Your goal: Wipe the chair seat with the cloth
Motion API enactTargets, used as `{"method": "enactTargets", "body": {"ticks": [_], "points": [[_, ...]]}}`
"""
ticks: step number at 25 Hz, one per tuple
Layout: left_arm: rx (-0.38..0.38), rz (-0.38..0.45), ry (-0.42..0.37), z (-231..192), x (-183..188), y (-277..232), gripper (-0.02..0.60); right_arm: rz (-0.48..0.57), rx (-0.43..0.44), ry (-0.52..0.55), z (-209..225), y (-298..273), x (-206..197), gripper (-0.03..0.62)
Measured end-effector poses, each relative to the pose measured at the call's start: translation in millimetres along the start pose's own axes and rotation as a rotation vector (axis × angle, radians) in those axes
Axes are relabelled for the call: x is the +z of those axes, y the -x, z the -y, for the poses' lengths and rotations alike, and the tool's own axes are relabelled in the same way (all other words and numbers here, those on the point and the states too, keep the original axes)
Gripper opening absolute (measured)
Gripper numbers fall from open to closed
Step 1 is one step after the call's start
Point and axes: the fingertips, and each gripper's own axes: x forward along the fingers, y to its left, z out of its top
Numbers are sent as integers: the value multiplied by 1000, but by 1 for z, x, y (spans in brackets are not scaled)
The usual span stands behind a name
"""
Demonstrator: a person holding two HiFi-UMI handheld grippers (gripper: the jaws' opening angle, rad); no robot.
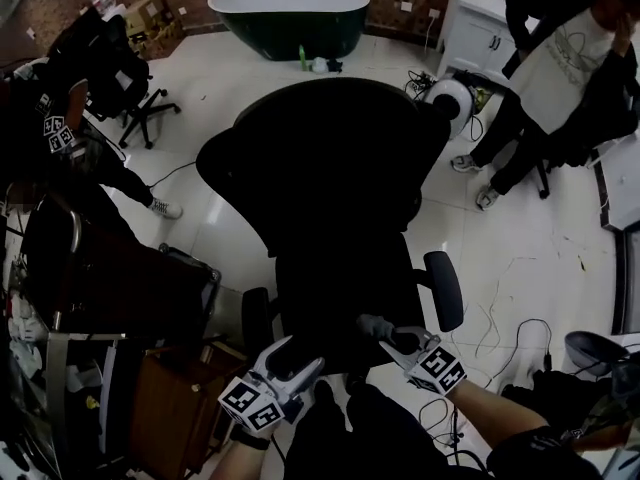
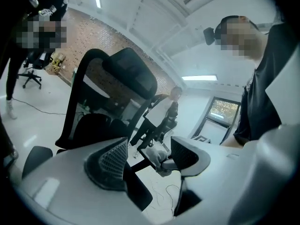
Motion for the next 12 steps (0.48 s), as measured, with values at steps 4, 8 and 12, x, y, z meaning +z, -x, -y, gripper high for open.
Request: {"method": "enactTargets", "body": {"ticks": [4, 8, 12], "points": [[-42, 38, -41, 42, 22, 22, 311, 170, 2, -47, -29, 40, 56, 29], [-93, 64, -104, 77, 30, 62, 311, 274, -17, -58, -73, 70, 78, 29], [-114, 76, -146, 116, 18, 130, 311, 389, -16, -100, -151, 103, 87, 29]]}}
